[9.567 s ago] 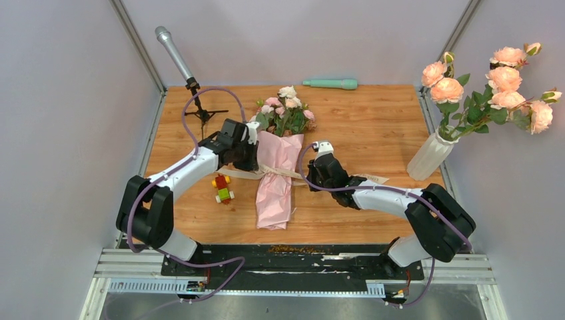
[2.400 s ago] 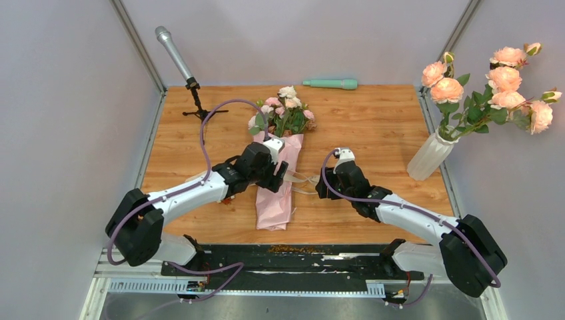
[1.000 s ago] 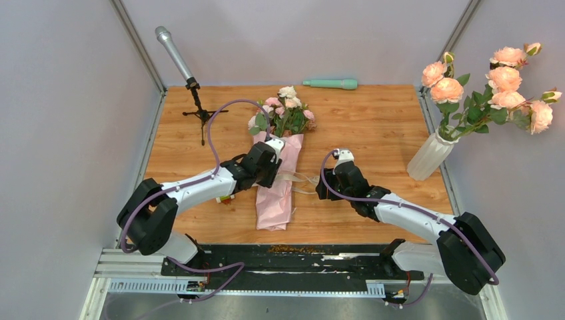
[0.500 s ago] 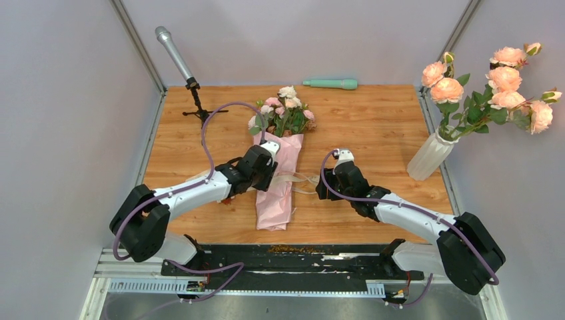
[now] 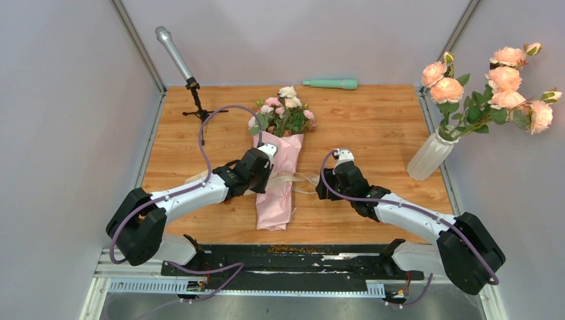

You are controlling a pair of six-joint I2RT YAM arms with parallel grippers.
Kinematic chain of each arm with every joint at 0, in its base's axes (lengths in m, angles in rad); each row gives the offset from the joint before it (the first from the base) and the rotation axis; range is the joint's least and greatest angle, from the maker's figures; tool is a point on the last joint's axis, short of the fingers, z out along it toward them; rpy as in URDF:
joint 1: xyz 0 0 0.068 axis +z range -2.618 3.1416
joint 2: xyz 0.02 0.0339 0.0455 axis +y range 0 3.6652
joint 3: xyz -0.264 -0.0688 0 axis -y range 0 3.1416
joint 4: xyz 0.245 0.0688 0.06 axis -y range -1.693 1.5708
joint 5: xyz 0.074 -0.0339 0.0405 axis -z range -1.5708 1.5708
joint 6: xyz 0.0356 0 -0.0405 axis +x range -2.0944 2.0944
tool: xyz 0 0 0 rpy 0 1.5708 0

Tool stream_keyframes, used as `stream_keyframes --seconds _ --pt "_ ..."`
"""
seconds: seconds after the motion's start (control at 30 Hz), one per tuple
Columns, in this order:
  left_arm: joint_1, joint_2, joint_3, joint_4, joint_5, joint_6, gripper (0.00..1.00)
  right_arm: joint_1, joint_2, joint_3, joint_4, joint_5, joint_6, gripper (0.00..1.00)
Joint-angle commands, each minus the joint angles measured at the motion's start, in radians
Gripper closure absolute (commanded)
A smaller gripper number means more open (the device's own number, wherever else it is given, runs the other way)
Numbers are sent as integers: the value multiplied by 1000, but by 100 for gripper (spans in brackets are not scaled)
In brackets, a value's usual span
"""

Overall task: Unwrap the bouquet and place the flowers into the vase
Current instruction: Untie the ribbon from the wrapping paper.

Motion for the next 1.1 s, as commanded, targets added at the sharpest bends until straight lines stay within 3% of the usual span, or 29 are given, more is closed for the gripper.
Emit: stream_keyframes --seconds 0.0,0.13,0.27,0.33,0.53,0.7,0.9,1.07 --pt "-4 -30 -12 19 6 -19 73 -4 -7 19 16 1 12 43" --pt "-4 -29 -20 22 2 -17 74 -4 -8 18 16 3 12 43" --pt "-4 -23 -28 17 -3 -18 95 -4 -7 23 16 -8 -3 43" --pt "-4 -37 -37 19 -9 -22 100 -5 -10 28 27 -30 -31 43" --pt "0 -132 -75 17 -77 -45 100 -3 -21 88 35 -171 -147 40" --pt "19 -179 -86 11 -40 -64 100 5 18 192 -8 -254 -257 37" --pt "51 -197 -90 -8 -17 -61 100 20 127 335 -12 -321 -327 35" --pt "93 -226 -120 0 3 -77 100 27 276 508 -90 -324 -344 42"
